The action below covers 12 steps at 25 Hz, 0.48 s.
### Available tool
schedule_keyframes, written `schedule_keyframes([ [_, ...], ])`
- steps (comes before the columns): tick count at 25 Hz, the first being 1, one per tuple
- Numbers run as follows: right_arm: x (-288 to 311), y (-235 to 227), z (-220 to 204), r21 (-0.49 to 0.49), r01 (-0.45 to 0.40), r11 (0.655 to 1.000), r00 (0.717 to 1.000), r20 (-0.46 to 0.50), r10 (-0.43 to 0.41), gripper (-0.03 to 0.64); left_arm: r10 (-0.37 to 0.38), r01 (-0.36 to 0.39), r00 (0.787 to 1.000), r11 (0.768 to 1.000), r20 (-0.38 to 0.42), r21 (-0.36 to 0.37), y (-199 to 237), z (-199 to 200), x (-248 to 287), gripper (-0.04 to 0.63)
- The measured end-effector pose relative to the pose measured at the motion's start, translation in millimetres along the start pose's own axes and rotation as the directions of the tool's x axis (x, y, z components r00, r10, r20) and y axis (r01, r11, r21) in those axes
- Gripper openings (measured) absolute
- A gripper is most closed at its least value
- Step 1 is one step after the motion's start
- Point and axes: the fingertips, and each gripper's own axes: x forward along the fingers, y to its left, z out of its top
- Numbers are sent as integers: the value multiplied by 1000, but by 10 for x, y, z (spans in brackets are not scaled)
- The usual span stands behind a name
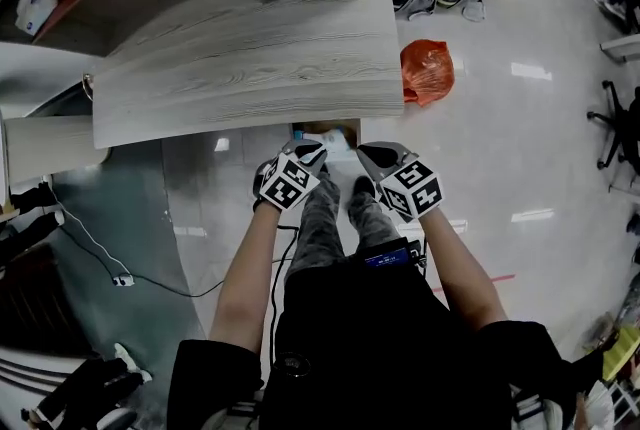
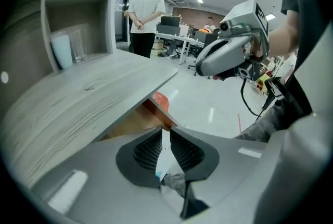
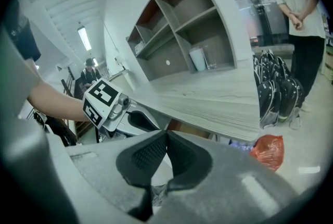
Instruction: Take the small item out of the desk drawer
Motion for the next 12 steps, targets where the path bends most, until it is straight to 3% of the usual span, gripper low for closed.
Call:
schedule_keyframes([
  [12, 136, -115, -205, 10, 11, 1000, 1000, -12, -11, -2, -3, 35, 982, 985, -189, 166, 78, -345, 629, 165],
])
